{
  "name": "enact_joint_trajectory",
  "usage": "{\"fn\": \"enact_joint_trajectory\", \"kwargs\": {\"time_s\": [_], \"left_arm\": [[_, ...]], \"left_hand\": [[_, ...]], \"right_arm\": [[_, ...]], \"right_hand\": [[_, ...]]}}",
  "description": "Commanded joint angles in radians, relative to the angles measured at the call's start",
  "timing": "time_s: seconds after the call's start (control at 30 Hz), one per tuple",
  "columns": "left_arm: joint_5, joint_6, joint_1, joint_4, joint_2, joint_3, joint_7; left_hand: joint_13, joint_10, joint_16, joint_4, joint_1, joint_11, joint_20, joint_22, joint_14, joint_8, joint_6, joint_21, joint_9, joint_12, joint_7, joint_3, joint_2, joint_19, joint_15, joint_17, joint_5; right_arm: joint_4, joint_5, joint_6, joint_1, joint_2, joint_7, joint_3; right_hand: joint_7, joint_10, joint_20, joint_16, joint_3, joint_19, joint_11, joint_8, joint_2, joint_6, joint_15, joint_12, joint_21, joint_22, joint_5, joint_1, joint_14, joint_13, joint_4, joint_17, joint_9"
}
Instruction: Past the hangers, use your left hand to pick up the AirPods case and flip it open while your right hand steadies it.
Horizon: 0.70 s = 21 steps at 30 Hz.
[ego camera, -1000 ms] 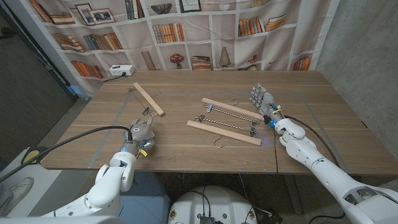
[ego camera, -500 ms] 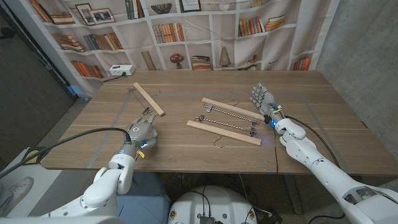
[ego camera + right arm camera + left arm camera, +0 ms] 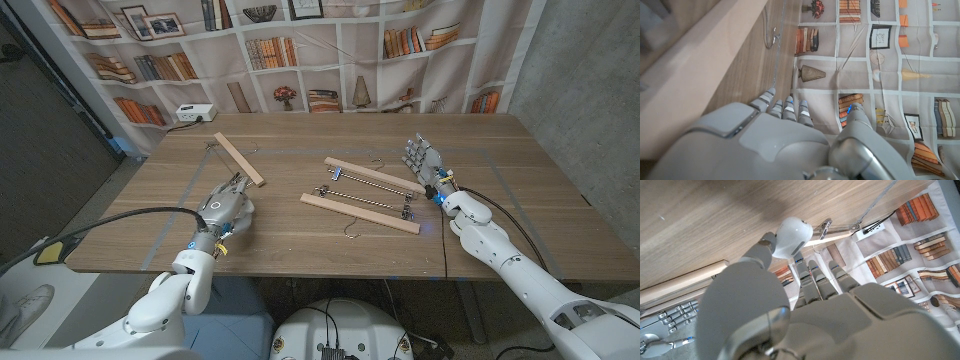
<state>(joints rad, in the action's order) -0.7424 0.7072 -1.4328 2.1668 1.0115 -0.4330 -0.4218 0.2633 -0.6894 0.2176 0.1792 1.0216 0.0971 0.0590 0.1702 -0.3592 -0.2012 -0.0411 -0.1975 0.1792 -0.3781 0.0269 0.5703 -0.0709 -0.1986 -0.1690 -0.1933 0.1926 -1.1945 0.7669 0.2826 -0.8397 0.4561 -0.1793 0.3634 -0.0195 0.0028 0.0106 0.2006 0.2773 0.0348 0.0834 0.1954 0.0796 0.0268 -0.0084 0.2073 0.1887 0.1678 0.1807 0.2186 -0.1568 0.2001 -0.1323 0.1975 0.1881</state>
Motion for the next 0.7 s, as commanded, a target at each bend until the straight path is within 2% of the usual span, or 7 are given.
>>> {"fn": "enact_joint_trajectory", "kwargs": {"time_s": [0.03,0.7], "left_arm": [[0.062,-0.060,-0.015,0.006,-0.007,0.030,-0.099],[0.042,-0.148,0.025,0.029,-0.039,0.026,-0.156]], "left_hand": [[0.126,-0.115,-0.003,0.001,0.011,0.121,-0.002,0.002,0.006,0.002,-0.001,-0.002,0.004,-0.014,-0.003,-0.006,-0.001,-0.005,0.004,-0.001,0.005],[0.140,-0.128,-0.004,-0.003,0.023,0.122,-0.011,0.002,0.002,0.000,-0.012,0.001,0.005,-0.028,-0.004,-0.025,-0.002,-0.005,-0.002,0.000,0.006]], "right_arm": [[-0.004,0.006,0.007,-0.006,-0.001,-0.005,-0.004],[-0.015,0.029,0.032,-0.032,0.005,-0.032,-0.023]], "right_hand": [[-0.007,-0.004,0.005,0.002,0.002,0.000,-0.004,0.002,0.009,0.003,-0.004,0.001,0.000,0.001,-0.003,0.002,-0.005,0.000,0.005,0.003,0.005],[-0.008,-0.004,0.009,0.001,0.002,0.000,-0.004,0.002,0.010,0.003,-0.005,0.001,0.000,0.001,-0.003,0.003,-0.005,0.000,0.005,0.003,0.005]]}}
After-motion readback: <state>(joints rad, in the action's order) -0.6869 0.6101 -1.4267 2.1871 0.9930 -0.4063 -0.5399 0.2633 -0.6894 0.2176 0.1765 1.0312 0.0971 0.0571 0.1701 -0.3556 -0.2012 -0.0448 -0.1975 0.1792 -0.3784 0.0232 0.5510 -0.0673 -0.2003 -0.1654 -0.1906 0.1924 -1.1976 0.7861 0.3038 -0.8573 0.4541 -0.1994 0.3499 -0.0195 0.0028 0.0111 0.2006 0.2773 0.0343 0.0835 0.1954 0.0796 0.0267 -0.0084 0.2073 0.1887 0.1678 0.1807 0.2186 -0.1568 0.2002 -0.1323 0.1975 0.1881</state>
